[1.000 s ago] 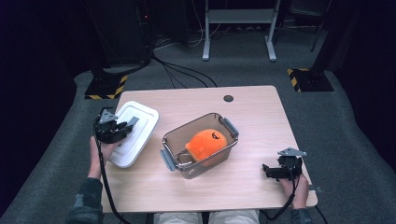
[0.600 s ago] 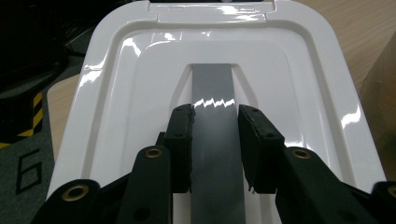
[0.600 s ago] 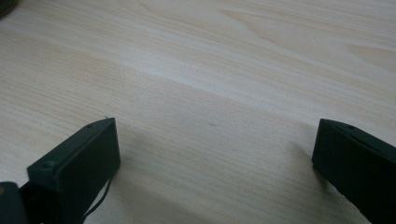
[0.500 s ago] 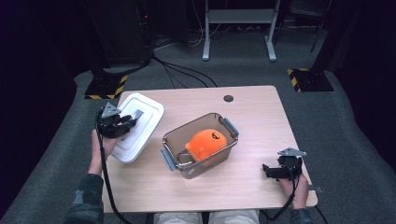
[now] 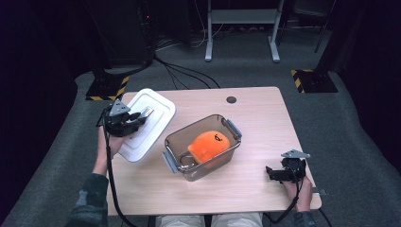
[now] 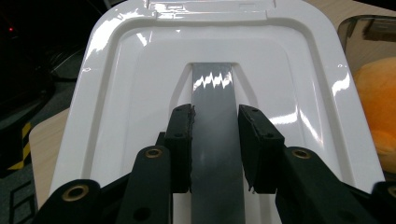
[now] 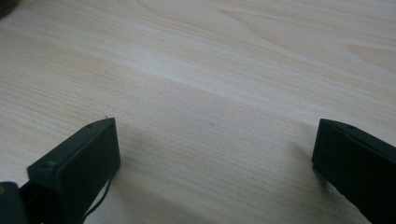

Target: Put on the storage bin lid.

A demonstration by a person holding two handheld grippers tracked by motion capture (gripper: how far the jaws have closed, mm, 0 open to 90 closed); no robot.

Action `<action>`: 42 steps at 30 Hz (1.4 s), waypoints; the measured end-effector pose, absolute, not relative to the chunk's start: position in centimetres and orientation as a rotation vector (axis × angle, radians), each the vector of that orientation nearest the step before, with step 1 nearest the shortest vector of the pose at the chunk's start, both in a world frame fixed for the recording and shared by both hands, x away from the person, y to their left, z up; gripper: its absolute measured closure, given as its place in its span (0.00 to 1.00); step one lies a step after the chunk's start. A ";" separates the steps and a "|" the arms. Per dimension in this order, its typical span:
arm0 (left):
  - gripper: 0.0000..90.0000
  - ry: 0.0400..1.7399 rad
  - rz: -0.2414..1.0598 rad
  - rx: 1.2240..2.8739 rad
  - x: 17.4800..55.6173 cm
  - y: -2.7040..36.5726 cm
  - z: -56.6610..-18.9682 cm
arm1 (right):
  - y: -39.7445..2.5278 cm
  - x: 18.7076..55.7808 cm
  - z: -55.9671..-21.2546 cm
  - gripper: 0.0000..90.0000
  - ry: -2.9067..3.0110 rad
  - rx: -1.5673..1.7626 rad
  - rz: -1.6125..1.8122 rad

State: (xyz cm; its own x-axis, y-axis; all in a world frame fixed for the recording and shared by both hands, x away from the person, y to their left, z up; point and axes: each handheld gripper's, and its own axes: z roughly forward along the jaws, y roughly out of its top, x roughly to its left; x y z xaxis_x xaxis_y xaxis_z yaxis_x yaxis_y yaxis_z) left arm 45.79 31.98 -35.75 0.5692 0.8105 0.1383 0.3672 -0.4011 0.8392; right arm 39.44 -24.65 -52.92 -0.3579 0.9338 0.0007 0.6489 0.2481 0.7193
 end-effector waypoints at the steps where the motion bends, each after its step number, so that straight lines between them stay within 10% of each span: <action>1: 0.74 0.936 0.702 2.004 45.7 31.8 -35.6 | -24.7 39.4 -52.9 0.00 2.096 1.442 0.890; 42: 0.74 0.672 0.505 2.172 45.8 21.9 -34.7 | -24.6 39.4 -52.9 0.00 2.097 1.442 0.890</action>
